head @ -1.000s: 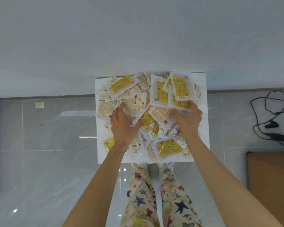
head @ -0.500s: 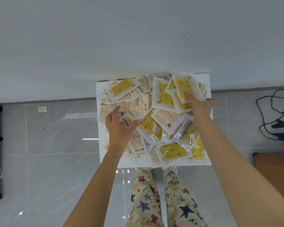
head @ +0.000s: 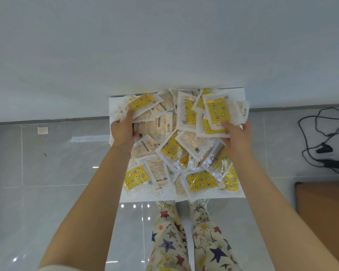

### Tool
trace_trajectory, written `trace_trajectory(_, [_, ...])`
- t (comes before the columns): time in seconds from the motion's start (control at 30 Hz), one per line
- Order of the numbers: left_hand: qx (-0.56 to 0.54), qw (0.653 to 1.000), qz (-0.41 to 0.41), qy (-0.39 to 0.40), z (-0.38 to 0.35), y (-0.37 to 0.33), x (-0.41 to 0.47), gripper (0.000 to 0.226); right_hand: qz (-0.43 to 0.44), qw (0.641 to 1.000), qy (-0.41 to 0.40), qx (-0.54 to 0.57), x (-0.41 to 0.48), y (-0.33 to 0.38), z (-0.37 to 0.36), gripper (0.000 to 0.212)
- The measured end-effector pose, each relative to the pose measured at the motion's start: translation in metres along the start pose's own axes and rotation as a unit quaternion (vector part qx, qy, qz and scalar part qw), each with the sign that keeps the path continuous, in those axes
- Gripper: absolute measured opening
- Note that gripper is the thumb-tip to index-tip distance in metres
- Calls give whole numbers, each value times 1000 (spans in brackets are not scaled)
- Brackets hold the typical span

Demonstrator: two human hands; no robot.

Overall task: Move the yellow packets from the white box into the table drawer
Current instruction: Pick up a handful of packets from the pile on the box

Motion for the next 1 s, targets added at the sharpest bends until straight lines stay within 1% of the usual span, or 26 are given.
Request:
trace_trajectory(0.07, [40,999,-33,-3,-2,-10,2,17,-5,1000,21,0,-10,-3,1,47])
trace_trajectory(0.1, [43,998,-51,-5,-2,-14,3,13,-11,999,32,3,-16,-5,2,45])
trace_trajectory(0.2, [-8,997,-80,3,-1,-20,-5,21,-38,995,86,40,-33,-15,-1,48])
trace_trajectory(0.27, [-27,995,-97,0,6,-21,-15,19,-54,989,121,60,-45,-22,-5,52])
trace_trajectory(0.33, [-60,993,-96,11,15,-17,-23,21,-67,986,138,64,-55,-26,-9,55])
trace_trajectory(0.43, [-100,991,-64,55,26,-3,-30,35,-66,986,147,50,-66,-27,-14,56])
trace_trajectory(0.47, [-100,991,-56,66,27,2,-32,35,-65,986,149,41,-68,-28,-14,56])
trace_trajectory(0.5, [-92,992,-55,68,30,5,-35,30,-64,986,151,33,-71,-28,-14,56])
trace_trajectory(0.57, [-78,993,-70,55,35,9,-39,16,-61,985,157,18,-76,-30,-15,55])
trace_trajectory(0.6, [-75,993,-78,48,38,10,-41,12,-60,985,160,12,-78,-32,-16,55])
trace_trajectory(0.77, [-81,993,-76,38,49,14,-52,15,-22,986,151,-68,-88,-34,-18,52])
trace_trajectory(0.83, [-71,993,-97,13,58,11,-61,13,4,983,152,-103,-93,-31,-22,51])
trace_trajectory(0.93, [-70,988,-132,-30,74,4,-80,12,24,979,159,-124,-106,-22,-30,50])
trace_trajectory(1.0, [-81,987,-132,-38,83,3,-93,13,30,975,172,-137,-115,-16,-37,48])
Point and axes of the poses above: each hand's wrist, its own x-axis towards the middle knuckle, its own z-axis out of the back of the hand, y = z × x, the point moved 8 cm from there along x, towards the middle knuckle, and after that the axes turned 2 degrees about y, right-handed, at the moved point
